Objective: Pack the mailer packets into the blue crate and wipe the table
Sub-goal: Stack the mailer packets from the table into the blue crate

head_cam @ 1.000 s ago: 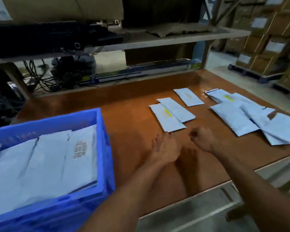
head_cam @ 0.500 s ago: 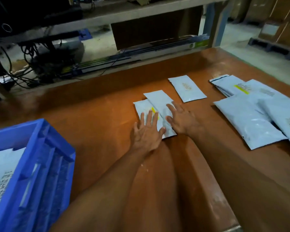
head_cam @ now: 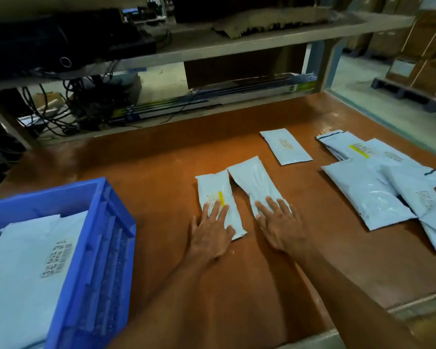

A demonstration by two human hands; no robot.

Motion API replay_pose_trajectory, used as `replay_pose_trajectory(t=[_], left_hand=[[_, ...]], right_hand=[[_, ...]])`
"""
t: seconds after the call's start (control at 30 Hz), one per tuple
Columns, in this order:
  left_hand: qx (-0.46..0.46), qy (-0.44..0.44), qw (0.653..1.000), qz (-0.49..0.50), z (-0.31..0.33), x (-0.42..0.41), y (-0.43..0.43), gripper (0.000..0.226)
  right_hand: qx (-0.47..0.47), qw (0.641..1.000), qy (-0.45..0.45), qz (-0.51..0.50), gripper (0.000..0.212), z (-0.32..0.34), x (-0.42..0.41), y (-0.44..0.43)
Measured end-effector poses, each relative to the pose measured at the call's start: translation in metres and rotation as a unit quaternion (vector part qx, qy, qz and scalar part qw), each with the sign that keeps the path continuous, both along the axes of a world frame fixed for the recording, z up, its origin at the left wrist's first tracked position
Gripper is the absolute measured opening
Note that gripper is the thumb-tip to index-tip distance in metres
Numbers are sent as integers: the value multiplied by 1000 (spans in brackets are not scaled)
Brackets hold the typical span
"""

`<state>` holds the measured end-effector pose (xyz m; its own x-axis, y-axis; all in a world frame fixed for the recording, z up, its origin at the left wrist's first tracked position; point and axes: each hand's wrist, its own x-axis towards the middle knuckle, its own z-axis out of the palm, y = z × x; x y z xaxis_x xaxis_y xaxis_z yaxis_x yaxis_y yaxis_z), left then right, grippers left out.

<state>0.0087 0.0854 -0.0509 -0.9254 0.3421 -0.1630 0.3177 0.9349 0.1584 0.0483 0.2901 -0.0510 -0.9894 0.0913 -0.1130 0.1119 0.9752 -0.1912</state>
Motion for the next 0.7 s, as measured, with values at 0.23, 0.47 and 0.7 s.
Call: replay_pose_trajectory(t=[0.23, 0.47, 0.7], left_hand=[[49, 25, 998, 7, 0, 92, -49, 61], [124, 85, 984, 92, 11, 113, -48, 61], [31, 4, 997, 71, 6, 98, -40, 70]], right_hand=[[2, 1000, 13, -20, 64, 10, 109, -59], [-2, 996, 88, -27, 51, 23, 123, -82], [8, 1000, 5, 27, 61, -10, 90, -69]])
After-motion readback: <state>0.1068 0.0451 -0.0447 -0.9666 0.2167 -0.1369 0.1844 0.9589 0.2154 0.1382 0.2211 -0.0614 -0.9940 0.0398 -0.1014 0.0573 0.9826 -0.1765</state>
